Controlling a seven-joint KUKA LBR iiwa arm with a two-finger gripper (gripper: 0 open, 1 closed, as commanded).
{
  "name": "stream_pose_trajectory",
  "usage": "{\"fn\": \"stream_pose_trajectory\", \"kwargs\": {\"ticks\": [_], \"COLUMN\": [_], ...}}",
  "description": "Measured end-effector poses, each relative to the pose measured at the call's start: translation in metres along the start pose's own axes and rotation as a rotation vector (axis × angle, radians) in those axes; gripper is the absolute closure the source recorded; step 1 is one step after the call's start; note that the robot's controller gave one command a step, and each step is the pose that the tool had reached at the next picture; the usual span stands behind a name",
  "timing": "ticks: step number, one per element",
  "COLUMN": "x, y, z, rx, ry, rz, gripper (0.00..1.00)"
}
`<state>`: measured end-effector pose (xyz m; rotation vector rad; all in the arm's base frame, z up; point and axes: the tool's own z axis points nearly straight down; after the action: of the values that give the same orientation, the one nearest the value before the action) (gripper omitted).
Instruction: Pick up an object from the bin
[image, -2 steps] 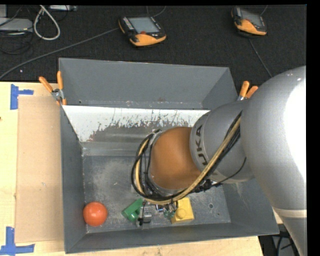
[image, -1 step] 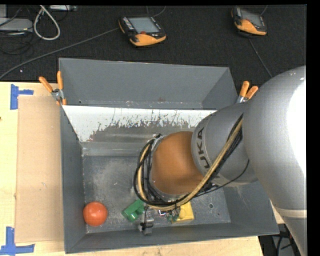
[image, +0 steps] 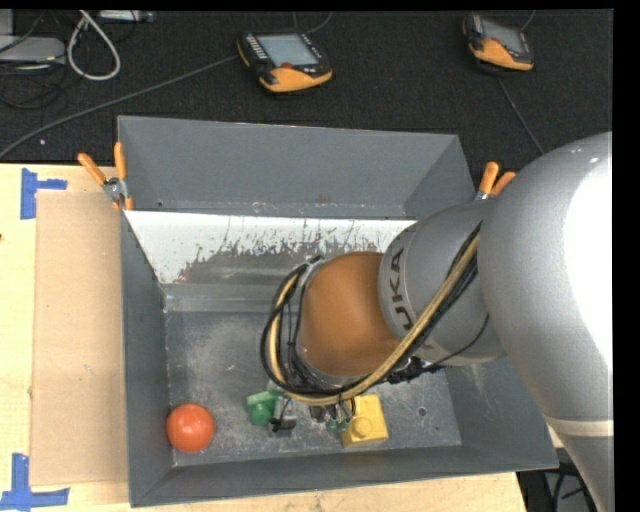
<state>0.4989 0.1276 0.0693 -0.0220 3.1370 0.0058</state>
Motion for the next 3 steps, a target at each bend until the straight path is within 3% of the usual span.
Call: {"fn": "stream_pose_trajectory", "kwargs": {"ticks": [1,3], "x": [0.000,0.002], "y": [0.000,0.000], "z": [0.000,-0.048], "rx": [0.000,0.001], "ry": [0.000,0.006], "rz": [0.000,0.004], "gripper": [1.00,1.00]}}
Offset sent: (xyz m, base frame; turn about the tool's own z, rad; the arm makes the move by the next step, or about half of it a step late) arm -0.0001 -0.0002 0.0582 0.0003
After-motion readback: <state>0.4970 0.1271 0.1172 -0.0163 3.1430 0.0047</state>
